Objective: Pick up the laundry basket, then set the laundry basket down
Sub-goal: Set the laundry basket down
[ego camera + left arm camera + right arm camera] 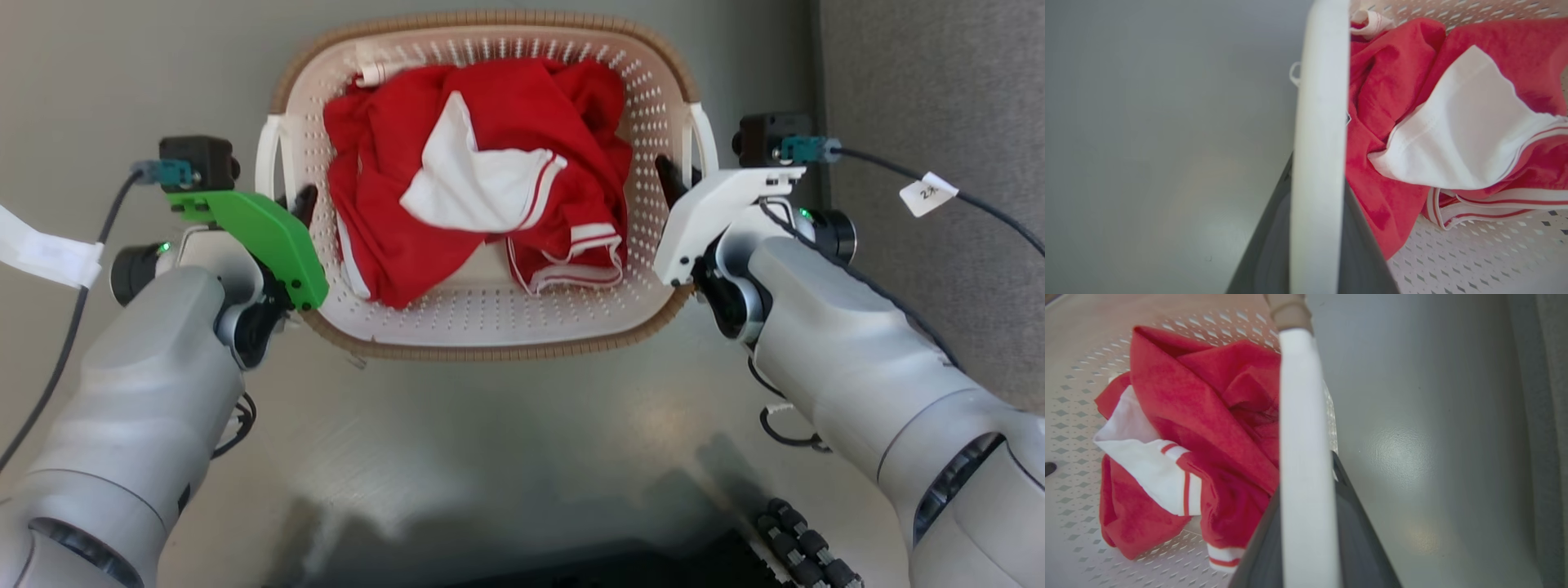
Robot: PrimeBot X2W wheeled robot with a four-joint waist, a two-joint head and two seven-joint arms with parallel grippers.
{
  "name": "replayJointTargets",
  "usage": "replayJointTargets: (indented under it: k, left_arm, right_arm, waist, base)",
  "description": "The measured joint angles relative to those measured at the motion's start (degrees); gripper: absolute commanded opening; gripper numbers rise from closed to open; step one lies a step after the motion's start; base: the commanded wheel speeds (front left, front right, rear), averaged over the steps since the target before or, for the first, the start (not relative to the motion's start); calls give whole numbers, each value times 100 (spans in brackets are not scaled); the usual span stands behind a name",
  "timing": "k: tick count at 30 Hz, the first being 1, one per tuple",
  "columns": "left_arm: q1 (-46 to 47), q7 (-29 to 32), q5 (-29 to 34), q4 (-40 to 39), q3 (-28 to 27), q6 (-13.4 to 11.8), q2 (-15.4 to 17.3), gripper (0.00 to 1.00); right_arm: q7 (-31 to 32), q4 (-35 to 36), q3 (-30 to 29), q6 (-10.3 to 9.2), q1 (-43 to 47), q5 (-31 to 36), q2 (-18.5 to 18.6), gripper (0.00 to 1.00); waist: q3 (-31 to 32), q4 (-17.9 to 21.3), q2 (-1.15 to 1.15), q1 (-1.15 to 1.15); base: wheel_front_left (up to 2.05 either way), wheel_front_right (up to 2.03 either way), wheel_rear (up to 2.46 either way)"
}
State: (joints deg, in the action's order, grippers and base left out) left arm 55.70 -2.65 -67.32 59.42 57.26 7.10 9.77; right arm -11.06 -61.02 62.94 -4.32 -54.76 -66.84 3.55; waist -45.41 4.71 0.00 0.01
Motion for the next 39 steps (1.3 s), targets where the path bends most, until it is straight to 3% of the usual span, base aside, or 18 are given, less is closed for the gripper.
replayJointTargets:
  k: [23,39]
  left_arm:
    - [400,-353,0,-396,10,-8,233,0]
    - [482,-454,-7,-437,57,-9,247,0]
  right_arm:
    - [-261,3,-127,-135,-500,4,-1,0]
    - [-312,-13,-188,-159,-577,37,0,0]
  waist:
    - [-887,11,0,0]
    - [-1067,-29,0,-1]
  base:
    - [0,0,0]
    - [0,0,0]
